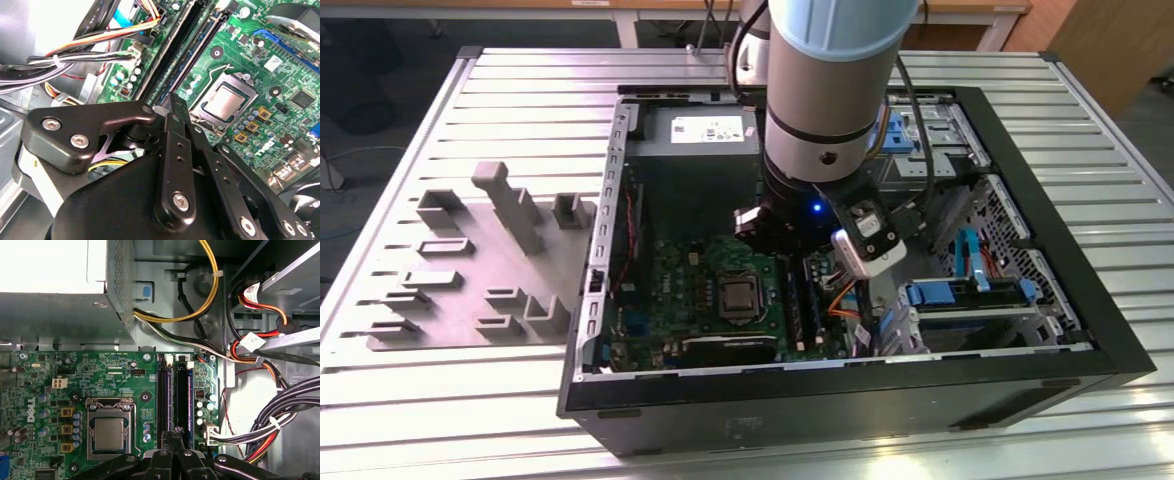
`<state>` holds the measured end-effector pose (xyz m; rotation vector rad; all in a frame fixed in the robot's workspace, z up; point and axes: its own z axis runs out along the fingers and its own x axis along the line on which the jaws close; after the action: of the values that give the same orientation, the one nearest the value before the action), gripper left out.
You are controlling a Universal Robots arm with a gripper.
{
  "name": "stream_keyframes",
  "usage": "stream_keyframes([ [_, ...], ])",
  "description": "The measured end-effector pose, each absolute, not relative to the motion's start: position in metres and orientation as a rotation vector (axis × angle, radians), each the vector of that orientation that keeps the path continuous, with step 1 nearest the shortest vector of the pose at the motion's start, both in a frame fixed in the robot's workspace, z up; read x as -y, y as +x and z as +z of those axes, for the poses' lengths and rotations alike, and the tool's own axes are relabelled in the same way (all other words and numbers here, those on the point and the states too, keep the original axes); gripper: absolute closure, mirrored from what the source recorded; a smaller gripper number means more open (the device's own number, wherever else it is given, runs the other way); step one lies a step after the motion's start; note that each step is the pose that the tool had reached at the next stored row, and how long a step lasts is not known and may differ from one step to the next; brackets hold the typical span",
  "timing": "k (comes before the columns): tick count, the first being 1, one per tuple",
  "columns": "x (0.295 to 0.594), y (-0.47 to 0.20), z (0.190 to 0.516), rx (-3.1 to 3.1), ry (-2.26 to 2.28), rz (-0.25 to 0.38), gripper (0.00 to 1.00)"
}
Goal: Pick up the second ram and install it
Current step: 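Press down the second ram until it locks into place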
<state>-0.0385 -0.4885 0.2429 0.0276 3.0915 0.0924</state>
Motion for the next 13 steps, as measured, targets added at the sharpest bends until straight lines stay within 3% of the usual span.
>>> stream_keyframes([
  [13,0.4843,-0.0384,0.2429,-3.091,0.029,0.093,0.89],
])
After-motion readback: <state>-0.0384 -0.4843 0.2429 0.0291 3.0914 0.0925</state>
